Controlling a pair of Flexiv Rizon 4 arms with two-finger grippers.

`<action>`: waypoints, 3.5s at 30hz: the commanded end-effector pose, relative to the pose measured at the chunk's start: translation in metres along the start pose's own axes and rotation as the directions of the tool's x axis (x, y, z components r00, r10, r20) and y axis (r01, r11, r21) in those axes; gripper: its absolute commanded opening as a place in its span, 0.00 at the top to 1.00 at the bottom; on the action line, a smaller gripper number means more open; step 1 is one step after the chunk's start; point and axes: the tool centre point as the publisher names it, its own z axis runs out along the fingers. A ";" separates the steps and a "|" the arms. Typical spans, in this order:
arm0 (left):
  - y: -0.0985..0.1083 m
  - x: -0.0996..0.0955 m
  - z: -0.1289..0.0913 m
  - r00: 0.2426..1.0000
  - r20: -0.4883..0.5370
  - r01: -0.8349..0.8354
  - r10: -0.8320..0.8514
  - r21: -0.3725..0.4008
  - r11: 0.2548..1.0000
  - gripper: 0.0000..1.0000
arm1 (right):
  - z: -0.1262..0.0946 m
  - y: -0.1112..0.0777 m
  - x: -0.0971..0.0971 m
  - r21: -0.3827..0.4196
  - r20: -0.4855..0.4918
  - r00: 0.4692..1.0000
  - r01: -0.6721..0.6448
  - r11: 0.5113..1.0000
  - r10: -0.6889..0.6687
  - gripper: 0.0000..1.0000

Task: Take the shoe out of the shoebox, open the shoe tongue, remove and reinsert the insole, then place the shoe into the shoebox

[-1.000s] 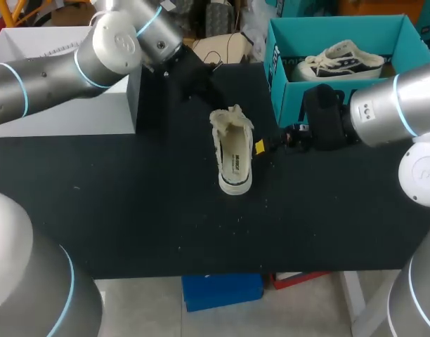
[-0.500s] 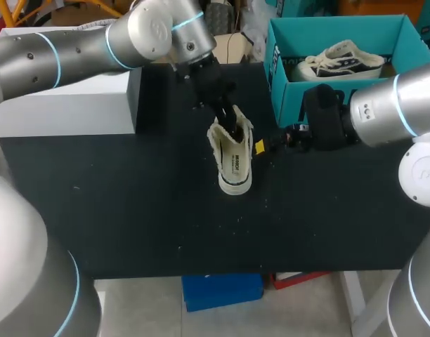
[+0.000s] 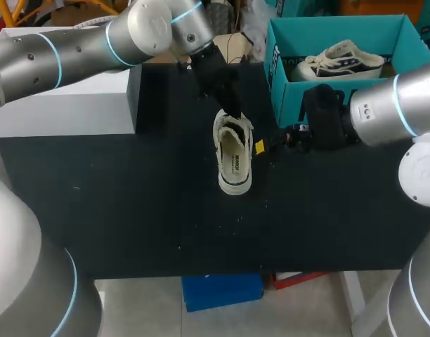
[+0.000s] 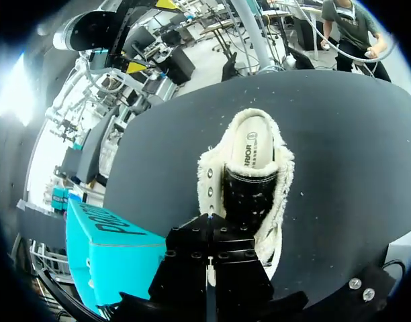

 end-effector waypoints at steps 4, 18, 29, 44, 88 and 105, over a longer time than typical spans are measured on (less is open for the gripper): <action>-0.032 0.038 -0.026 0.999 0.045 0.018 -0.013 -0.116 0.993 1.00 | 0.001 0.001 0.001 0.002 0.002 1.000 0.000 1.000 0.000 0.00; -0.026 0.031 0.006 1.000 0.009 -0.006 0.007 -0.107 0.994 1.00 | 0.001 0.001 0.001 0.002 0.002 1.000 0.000 1.000 0.000 0.00; -0.051 0.037 0.020 0.999 -0.021 -0.036 0.035 -0.047 0.998 1.00 | 0.001 0.001 0.001 0.002 0.002 1.000 0.000 1.000 0.000 0.00; -0.064 0.045 -0.027 0.991 -0.125 -0.070 0.051 -0.152 0.986 0.57 | 0.001 0.001 0.001 0.002 0.002 1.000 0.000 1.000 0.000 0.00; -0.022 0.084 0.054 0.938 -0.346 -0.136 0.004 -0.359 0.923 0.78 | 0.001 0.001 0.001 0.002 0.002 1.000 0.000 1.000 0.000 0.00; -0.052 0.062 -0.005 0.928 -0.370 -0.175 0.037 -0.347 0.921 1.00 | 0.001 0.001 0.001 0.002 0.002 1.000 0.000 1.000 0.000 0.00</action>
